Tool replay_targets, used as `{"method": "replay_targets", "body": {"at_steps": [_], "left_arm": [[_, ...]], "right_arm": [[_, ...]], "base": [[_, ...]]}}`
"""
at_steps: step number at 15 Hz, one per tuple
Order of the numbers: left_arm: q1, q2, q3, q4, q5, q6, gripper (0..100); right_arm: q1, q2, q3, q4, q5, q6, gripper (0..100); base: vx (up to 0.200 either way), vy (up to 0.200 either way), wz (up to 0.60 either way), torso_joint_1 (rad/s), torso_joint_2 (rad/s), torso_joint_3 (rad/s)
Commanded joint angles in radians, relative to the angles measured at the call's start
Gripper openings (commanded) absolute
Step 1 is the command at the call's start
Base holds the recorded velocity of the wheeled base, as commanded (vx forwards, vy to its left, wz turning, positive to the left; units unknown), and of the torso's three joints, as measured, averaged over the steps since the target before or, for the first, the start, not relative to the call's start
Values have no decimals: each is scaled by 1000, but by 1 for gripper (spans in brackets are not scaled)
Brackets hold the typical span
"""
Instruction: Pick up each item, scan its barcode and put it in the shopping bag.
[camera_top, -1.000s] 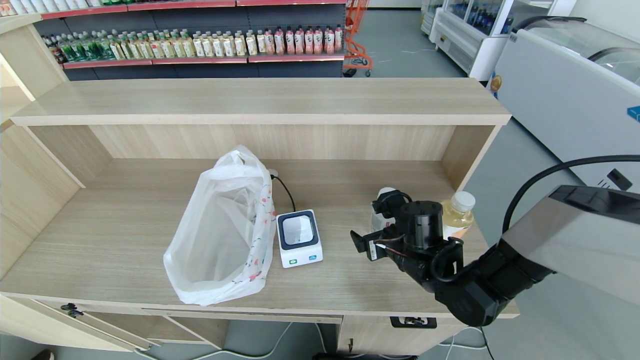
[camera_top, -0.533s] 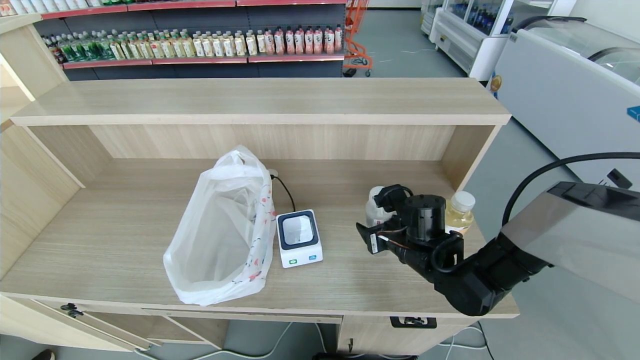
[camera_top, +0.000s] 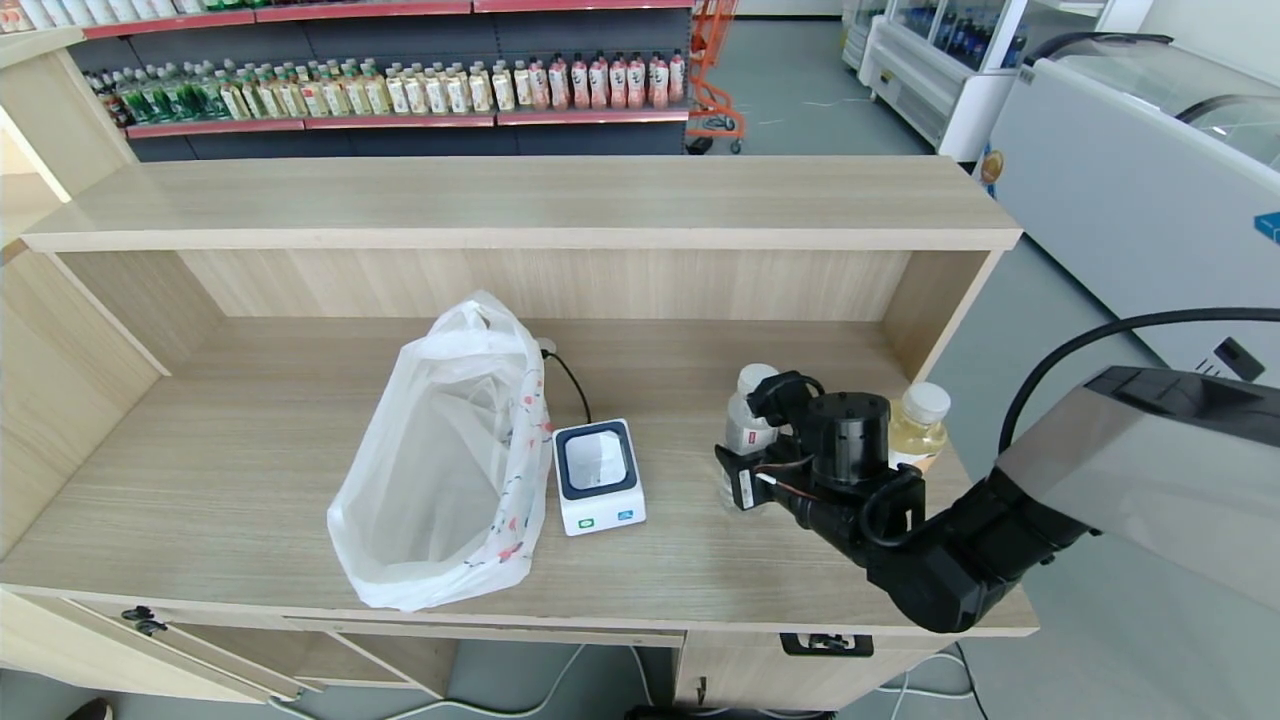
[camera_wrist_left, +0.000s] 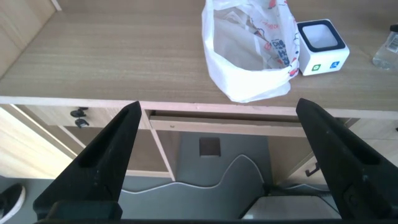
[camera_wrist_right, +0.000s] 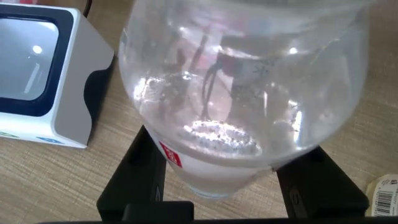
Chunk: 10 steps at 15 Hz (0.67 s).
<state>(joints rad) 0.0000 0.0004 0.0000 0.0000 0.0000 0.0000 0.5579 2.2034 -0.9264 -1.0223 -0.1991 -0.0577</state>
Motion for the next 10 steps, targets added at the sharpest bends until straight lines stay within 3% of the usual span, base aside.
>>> {"method": "replay_targets", "body": {"at_steps": [1, 3, 6, 10], "left_arm": [[0, 0, 0, 0, 0, 0, 100], [0, 0, 0, 0, 0, 0, 100], [0, 0, 0, 0, 0, 0, 100], [0, 0, 0, 0, 0, 0, 100]], "right_arm": [[0, -10, 1, 2, 0, 2, 0], [-6, -44, 0, 2, 0, 15, 0], [-9, -143, 9, 18, -3, 137, 0], [-42, -352, 15, 140, 66, 206, 0]], "base": [[0, 0, 0, 0, 0, 0], [0, 0, 0, 0, 0, 0], [0, 0, 0, 0, 0, 0], [0, 0, 0, 0, 0, 0]]}}
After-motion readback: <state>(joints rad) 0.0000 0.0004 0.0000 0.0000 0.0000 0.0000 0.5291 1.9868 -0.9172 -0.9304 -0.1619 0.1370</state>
